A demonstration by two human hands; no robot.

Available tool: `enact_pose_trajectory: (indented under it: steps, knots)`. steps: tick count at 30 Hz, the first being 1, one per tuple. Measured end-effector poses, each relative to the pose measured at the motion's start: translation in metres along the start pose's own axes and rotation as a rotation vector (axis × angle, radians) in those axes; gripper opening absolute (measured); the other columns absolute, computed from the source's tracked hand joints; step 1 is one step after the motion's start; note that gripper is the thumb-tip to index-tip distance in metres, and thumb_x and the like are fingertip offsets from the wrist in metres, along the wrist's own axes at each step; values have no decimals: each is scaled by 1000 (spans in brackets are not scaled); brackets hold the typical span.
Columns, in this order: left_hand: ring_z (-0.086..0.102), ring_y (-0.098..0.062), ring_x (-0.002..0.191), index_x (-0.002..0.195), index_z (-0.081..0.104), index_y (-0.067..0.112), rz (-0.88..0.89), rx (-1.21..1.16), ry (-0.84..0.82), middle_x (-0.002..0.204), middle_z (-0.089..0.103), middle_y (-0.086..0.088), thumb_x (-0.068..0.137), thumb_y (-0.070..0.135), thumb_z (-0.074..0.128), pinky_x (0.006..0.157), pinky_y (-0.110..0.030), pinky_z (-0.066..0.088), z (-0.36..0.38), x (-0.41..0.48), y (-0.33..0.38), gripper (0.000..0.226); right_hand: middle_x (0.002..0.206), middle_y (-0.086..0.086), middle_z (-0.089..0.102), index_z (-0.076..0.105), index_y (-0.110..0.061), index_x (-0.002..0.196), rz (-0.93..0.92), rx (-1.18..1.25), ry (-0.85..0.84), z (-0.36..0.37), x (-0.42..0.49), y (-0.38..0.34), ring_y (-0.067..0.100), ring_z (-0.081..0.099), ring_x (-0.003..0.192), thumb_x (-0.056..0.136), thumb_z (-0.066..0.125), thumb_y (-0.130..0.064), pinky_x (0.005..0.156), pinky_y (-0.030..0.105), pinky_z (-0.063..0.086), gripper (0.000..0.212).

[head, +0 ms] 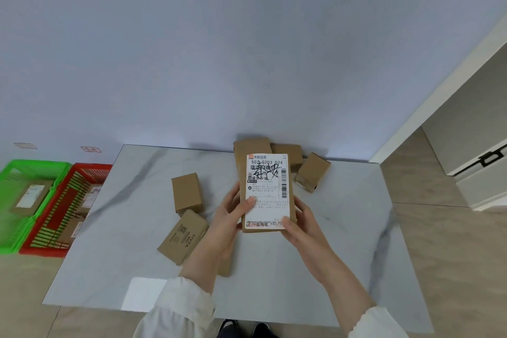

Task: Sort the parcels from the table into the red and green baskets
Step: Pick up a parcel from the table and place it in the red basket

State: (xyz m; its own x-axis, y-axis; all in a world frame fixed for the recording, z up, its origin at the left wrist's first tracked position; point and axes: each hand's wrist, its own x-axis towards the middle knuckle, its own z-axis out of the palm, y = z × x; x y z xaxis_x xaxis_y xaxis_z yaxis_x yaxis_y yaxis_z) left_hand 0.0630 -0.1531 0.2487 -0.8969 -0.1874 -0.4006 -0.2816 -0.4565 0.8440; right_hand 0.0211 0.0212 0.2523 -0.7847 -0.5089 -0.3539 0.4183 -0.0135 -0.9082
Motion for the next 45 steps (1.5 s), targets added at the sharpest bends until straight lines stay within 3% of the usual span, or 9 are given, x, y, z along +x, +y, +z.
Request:
enact_pose_trajectory:
  steps: [5, 11, 15, 18, 22, 26, 30, 39, 45]
  knots:
    - [65, -19, 107, 131, 48, 32, 40, -20, 79, 119, 67, 3, 74, 28, 67, 86, -35, 55, -26, -19, -8, 60, 131, 1, 58, 45, -29, 129, 46, 6, -67, 18, 10, 19, 15, 57, 118, 65, 73, -40, 95, 32, 49, 71]
    - [59, -15, 115, 133, 46, 32, 80, -12, 259, 128, 61, 4, 77, 35, 72, 96, -34, 49, -77, -64, -13, 62, 128, 2, 60, 49, -35, 117, 91, -4, -104, 80, 15, 37, 15, 60, 113, 68, 69, -31, 82, 24, 54, 53]
    - [58, -15, 117, 127, 49, 34, 109, -12, 357, 128, 61, 3, 76, 37, 73, 102, -37, 46, -128, -103, -8, 57, 129, 2, 59, 47, -35, 119, 103, -37, -179, 141, 16, 46, 17, 59, 115, 68, 68, -29, 91, 31, 52, 55]
    - [59, -13, 115, 119, 51, 38, 151, -36, 445, 127, 62, 3, 83, 28, 65, 97, -30, 48, -173, -134, 3, 40, 129, 2, 59, 45, -32, 123, 115, -72, -222, 200, 15, 57, 18, 59, 115, 78, 65, -21, 100, 38, 47, 50]
    - [59, -15, 115, 123, 50, 33, 187, -61, 531, 128, 60, 2, 82, 31, 68, 98, -32, 48, -251, -179, 16, 44, 120, -1, 62, 48, -32, 113, 152, -104, -299, 291, 11, 77, 14, 61, 108, 86, 58, -10, 95, 33, 48, 36]
    - [57, -13, 118, 134, 47, 28, 210, -88, 611, 127, 61, 7, 74, 41, 68, 106, -39, 42, -335, -227, 21, 66, 126, 2, 61, 47, -31, 122, 175, -173, -398, 385, 2, 103, 18, 58, 116, 73, 65, -27, 98, 34, 45, 52]
    - [56, -12, 119, 132, 48, 28, 218, -140, 702, 127, 62, 7, 83, 33, 67, 104, -37, 43, -401, -262, 24, 53, 129, 5, 58, 42, -28, 126, 213, -221, -471, 464, -3, 125, 17, 56, 116, 70, 66, -30, 93, 29, 46, 61]
    - [62, -7, 102, 120, 47, 22, 169, -257, 816, 119, 63, 2, 88, 24, 61, 75, -15, 51, -521, -265, 40, 35, 125, 6, 61, 39, -22, 130, 283, -267, -434, 581, 35, 171, 14, 61, 107, 71, 67, -30, 84, 25, 49, 65]
    - [56, -11, 114, 122, 51, 19, 97, -150, 750, 122, 61, 1, 89, 26, 59, 82, -18, 46, -613, -214, 83, 34, 123, 6, 62, 42, -18, 131, 311, -191, -321, 654, 104, 187, 12, 61, 107, 88, 59, -15, 82, 24, 49, 46]
